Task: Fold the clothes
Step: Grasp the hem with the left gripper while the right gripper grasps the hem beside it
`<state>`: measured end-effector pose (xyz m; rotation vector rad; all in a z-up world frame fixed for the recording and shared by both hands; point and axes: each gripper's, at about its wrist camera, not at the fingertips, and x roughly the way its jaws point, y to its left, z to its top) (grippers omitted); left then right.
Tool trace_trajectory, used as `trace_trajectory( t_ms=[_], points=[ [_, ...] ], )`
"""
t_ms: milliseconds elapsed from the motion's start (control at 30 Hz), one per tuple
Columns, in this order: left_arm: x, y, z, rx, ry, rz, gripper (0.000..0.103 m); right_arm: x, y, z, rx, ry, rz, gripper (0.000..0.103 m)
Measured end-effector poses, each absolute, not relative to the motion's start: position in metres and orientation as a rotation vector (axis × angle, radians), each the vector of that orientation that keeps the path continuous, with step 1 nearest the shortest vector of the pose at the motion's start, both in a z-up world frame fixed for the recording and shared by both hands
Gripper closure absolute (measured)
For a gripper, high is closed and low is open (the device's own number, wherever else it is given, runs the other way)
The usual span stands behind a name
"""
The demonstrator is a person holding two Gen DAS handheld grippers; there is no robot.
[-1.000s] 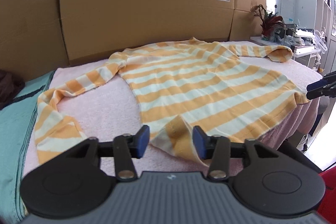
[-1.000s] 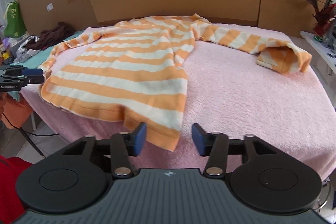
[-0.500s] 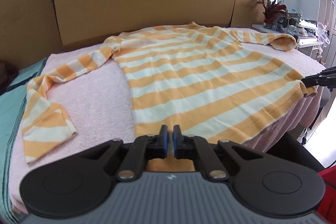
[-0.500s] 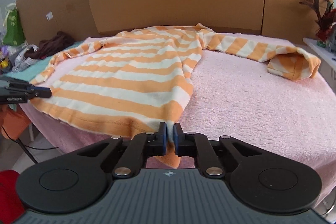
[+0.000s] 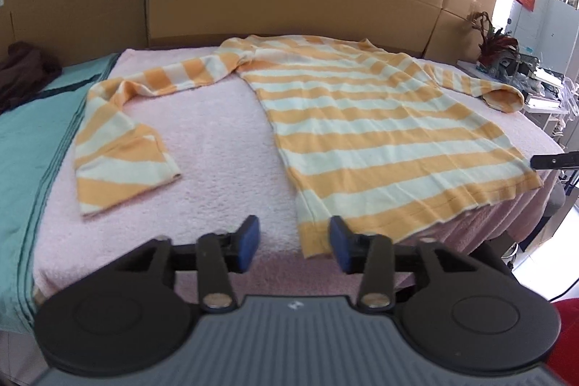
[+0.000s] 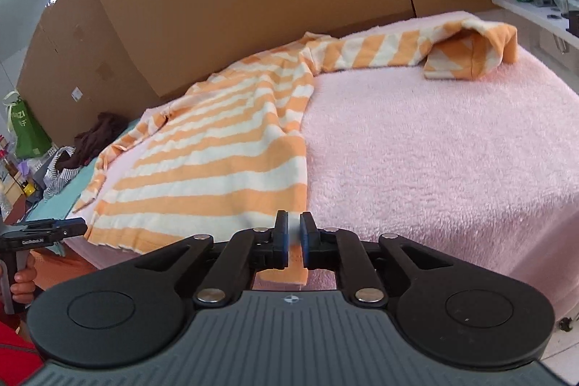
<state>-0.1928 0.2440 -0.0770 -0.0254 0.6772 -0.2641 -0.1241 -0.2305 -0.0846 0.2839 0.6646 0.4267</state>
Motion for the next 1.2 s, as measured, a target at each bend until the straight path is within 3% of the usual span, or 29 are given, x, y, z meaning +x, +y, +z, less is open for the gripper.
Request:
trace_trajectory(
  t_ms=[67, 200, 267, 300, 333, 367, 400, 433, 467, 533, 567, 600, 900, 1133, 1200],
  points=[
    [-0.195, 0.240, -0.078, -0.015, 0.673, -0.276, 0.022, -0.125, -0.225, -0.086, 0.247, 0.659, 0.418, 0.089],
    [-0.186, 0.238, -0.081, -0.076, 0.670, -0.286, 0.020, -0.127, -0.216, -0.085, 0.200, 0.637, 0.448, 0.056],
    [-0.180, 0.233, -0.083, -0.078, 0.652, -0.273, 0.025, -0.125, -0.208, -0.086, 0.174, 0.621, 0.442, 0.053],
    [-0.177, 0.231, -0.084, -0.080, 0.643, -0.267, 0.035, -0.124, -0.205, -0.087, 0.163, 0.611, 0.436, 0.051],
    [-0.176, 0.230, -0.084, -0.098, 0.635, -0.274, 0.056, -0.123, -0.202, -0.088, 0.153, 0.600, 0.431, 0.047],
    [-0.175, 0.230, -0.085, -0.120, 0.626, -0.284, 0.072, -0.124, -0.202, -0.091, 0.169, 0.576, 0.453, 0.034],
    [-0.174, 0.229, -0.086, -0.139, 0.624, -0.285, 0.100, -0.125, -0.202, -0.095, 0.197, 0.549, 0.480, 0.023],
    [-0.175, 0.228, -0.086, -0.143, 0.616, -0.279, 0.102, -0.126, -0.200, -0.097, 0.201, 0.533, 0.484, 0.022],
    [-0.176, 0.227, -0.087, -0.144, 0.607, -0.273, 0.103, -0.127, -0.193, -0.097, 0.153, 0.525, 0.461, 0.023],
    [-0.178, 0.224, -0.087, -0.146, 0.592, -0.260, 0.103, -0.127, -0.178, -0.096, 0.058, 0.508, 0.415, 0.045],
    [-0.181, 0.224, -0.086, -0.151, 0.582, -0.261, 0.103, -0.126, -0.173, -0.096, 0.023, 0.498, 0.386, 0.083],
    [-0.184, 0.225, -0.083, -0.163, 0.568, -0.268, 0.103, -0.124, -0.175, -0.095, 0.038, 0.509, 0.387, 0.092],
    [-0.224, 0.243, -0.037, -0.208, 0.424, -0.318, 0.103, -0.141, -0.204, -0.069, 0.179, 0.503, 0.540, 0.094],
    [-0.217, 0.240, -0.071, -0.135, 0.595, -0.280, 0.103, -0.135, -0.197, -0.081, 0.109, 0.617, 0.534, 0.094],
    [-0.216, 0.242, -0.074, -0.097, 0.620, -0.262, 0.103, -0.135, -0.196, -0.081, 0.084, 0.647, 0.536, 0.089]
  ],
)
